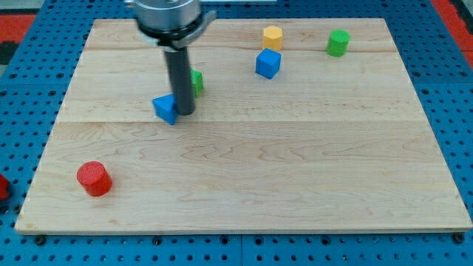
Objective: Push the red circle up a bit
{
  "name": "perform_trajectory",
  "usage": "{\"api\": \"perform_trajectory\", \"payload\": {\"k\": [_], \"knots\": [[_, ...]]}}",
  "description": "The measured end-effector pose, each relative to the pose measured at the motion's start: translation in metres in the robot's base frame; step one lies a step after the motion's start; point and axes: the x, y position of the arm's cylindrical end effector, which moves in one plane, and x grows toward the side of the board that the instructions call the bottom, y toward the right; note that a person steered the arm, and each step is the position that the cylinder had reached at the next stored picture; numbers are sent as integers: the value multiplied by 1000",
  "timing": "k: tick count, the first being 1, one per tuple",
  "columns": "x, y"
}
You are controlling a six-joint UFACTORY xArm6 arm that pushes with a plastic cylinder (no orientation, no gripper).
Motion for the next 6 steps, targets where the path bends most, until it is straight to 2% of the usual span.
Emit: {"api": "perform_trajectory", "payload": {"k": [1, 2, 3, 4, 5, 6], "knots": [[5, 20], [61, 82], [155, 65], [193, 37], [194, 36], [193, 9]]}}
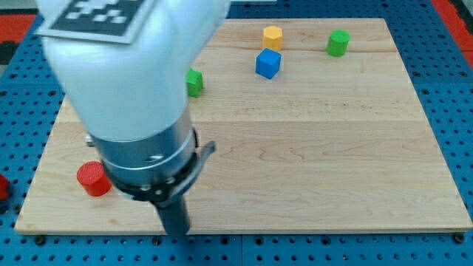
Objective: Push the red circle up a bit
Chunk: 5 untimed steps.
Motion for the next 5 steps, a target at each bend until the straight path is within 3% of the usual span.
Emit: {"api": "perform_trajectory", "payload": {"k": [1, 2, 4, 5], "knots": [[-9, -117], [-47, -135], [-71, -143], [-60, -24]]}}
